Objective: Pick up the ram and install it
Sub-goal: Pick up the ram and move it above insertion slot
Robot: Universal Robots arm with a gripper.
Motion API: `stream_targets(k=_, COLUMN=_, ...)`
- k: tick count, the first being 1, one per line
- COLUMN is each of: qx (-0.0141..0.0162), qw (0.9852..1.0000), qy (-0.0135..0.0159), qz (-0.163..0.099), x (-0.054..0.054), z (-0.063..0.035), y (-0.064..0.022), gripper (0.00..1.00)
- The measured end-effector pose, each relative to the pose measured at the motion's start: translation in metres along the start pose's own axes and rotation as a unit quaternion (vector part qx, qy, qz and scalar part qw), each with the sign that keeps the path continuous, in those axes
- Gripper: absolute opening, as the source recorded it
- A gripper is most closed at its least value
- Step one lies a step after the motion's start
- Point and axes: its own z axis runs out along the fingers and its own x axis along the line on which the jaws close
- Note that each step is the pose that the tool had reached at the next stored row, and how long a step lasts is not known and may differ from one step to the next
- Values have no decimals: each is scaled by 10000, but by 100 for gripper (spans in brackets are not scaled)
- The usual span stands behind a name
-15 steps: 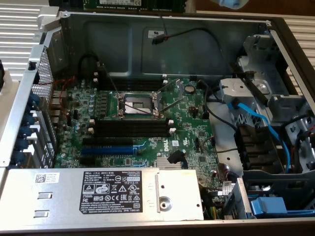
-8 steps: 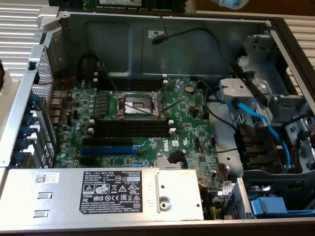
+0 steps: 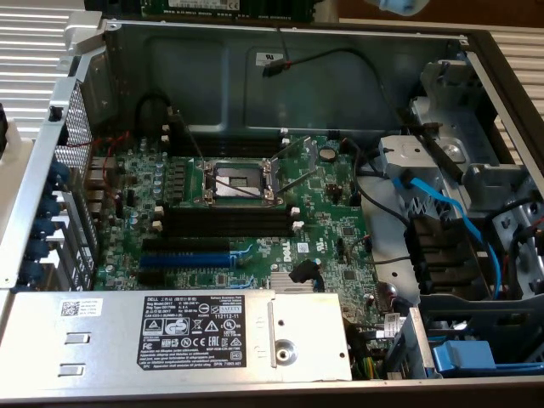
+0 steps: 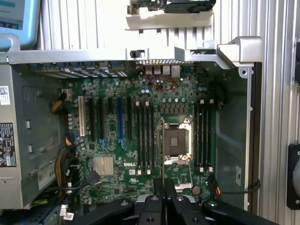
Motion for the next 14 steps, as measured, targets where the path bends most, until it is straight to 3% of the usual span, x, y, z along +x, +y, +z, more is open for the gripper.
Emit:
stream_targets(k=8, qx=0, qw=10000, qy=-16, qz=1, x=16, z=42, y=3, gripper=12)
stream_targets(k=10, qx=-2, qw=10000, qy=-40, qz=4, x=74, z=64, y=2, gripper=12)
stream_targets(k=12, qx=-14, qw=10000, qy=-98, qz=8, x=193, z=115, y=1, gripper=12)
stream_targets(k=14, qx=-22, qw=9999, qy=-111, qz=10, x=206, z=147, y=0, gripper=12)
